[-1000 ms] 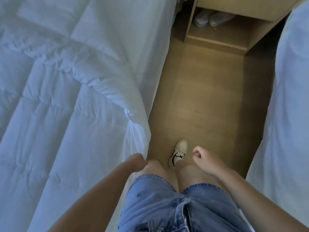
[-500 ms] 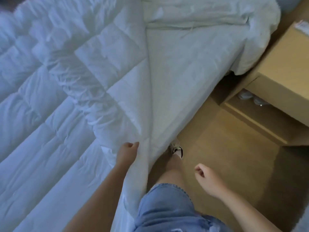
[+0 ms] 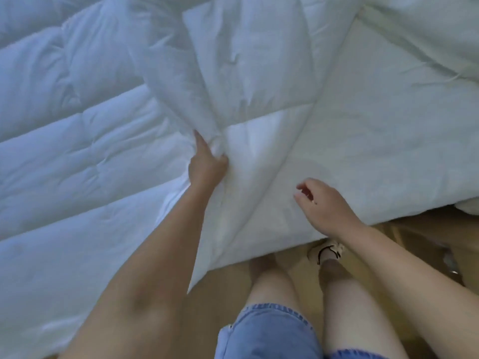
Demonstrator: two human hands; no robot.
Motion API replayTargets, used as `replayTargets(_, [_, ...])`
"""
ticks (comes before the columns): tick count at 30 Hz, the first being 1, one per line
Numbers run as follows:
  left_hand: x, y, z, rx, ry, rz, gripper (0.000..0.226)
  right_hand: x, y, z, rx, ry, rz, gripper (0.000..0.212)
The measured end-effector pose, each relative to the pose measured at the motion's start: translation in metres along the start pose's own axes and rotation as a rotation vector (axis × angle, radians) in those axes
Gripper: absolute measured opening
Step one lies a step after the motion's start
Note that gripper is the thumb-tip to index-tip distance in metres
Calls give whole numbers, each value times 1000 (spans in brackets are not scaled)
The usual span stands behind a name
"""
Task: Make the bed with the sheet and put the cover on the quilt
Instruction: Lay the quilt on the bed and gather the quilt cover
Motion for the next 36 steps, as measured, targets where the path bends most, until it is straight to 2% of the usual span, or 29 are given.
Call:
replayTargets(3, [52, 70, 45, -144, -66, 234, 83, 2, -27, -47, 139, -182, 66, 50])
replayTargets(6, [76, 159, 93, -360, -160, 415, 79, -12, -55, -79, 131, -282, 31, 80])
replayTargets(8, [84, 217, 118, -499, -209, 524, 75, -26, -69, -76, 11, -122, -74, 104])
replayTargets(10, [93, 256, 129, -577, -225, 547, 66, -25, -71, -54, -163, 177, -193, 117])
replayTargets(12, [111, 268, 121, -509, -143, 484, 47, 1, -66, -26, -309, 486, -303, 116])
replayTargets(14, [129, 253, 90, -211, 3, 430, 49, 33, -61, -7, -375, 640, -348, 104])
replayTargets(16, [129, 214, 55, 85, 68, 352, 38, 52, -62, -3, -317, 644, -381, 86])
replayTargets(17, [121, 188, 45, 155, 51, 288, 31, 54, -63, -5, -257, 621, -433, 78])
replayTargets(19, [101, 135, 33, 204, -19, 152, 41, 54, -67, -16, -139, 513, -539, 62])
replayTargets(21, [89, 95, 30, 234, -138, 65, 62, 63, -65, -32, -65, 349, -556, 47])
replayTargets(23, [90, 65, 28, 251, -193, 19, 88, 95, -53, -53, -23, 227, -499, 31])
replayTargets(25, [90, 43, 31, 221, -109, -93, 110, 146, -29, -77, -28, 194, -367, 26])
replayTargets(28, [93, 32, 70, -20, 136, -293, 118, 225, 12, -110, -141, 268, -45, 27])
replayTargets(29, [104, 39, 89, -120, 146, -266, 112, 241, 22, -116, -211, 314, 45, 32])
replayTargets(31, [136, 63, 126, -230, 164, -105, 85, 246, 25, -124, -249, 282, 79, 41])
replayTargets(33, [168, 101, 158, -351, 291, -10, 57, 220, 15, -136, -101, 49, 57, 44])
replayTargets(36, [196, 158, 185, -507, 326, 79, 45, 186, -17, -168, 290, -548, 323, 41])
Point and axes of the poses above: each hand's wrist, its own y-axis away from the middle knuckle, its own z-axis out of the palm, x = y × z, the point moved 5 cm from there along -y, towards the middle knuckle, and after that the axes turned 12 degrees about x, right-handed, at the moved point
